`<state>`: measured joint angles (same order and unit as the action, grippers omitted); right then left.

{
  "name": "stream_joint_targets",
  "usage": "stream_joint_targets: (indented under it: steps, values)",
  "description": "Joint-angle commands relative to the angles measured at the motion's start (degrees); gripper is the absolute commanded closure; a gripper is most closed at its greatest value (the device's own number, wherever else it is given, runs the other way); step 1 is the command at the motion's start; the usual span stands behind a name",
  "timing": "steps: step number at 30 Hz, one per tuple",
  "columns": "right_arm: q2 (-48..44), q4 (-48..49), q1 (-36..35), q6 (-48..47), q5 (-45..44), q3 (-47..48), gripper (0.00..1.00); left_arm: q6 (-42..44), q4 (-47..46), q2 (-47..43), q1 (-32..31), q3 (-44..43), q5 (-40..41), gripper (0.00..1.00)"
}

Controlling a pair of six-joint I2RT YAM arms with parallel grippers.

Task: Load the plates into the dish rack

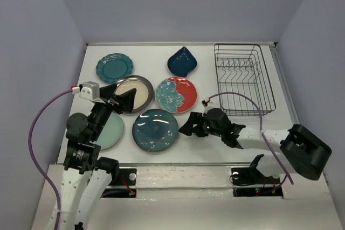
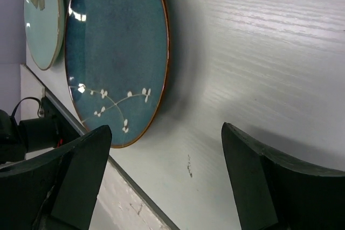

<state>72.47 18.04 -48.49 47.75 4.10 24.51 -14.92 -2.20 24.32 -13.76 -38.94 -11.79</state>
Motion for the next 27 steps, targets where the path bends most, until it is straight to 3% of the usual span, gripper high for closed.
stream_joint_targets:
  steps: [1,8,17,18,22,27]
  values:
    - [6.9,11.0,-0.6,3.5,2.8,-0.2,0.13,0.1,-2.2,0.5,0.4,-1.6,-0.7,0.01]
    - [20.8,25.9,-1.7,8.1,6.9,0.4,0.31,0.0,-2.3,0.6,0.4,-1.5,-1.2,0.01]
    - [34.0,35.7,-1.7,13.4,5.7,3.2,0.61,-0.1,-2.9,0.6,0.3,-1.2,-2.5,0.01]
    - [34.3,36.0,-1.7,13.6,5.5,3.2,0.63,-0.1,-2.9,0.5,0.3,-1.2,-2.5,0.01]
    - [33.4,34.5,-1.7,13.3,5.7,3.7,0.93,-0.1,-3.1,0.2,0.3,-1.1,-2.6,0.01]
    - [21.3,23.9,-3.5,10.1,0.8,2.3,0.93,-0.4,-3.2,0.3,0.3,-1.2,-3.4,0.01]
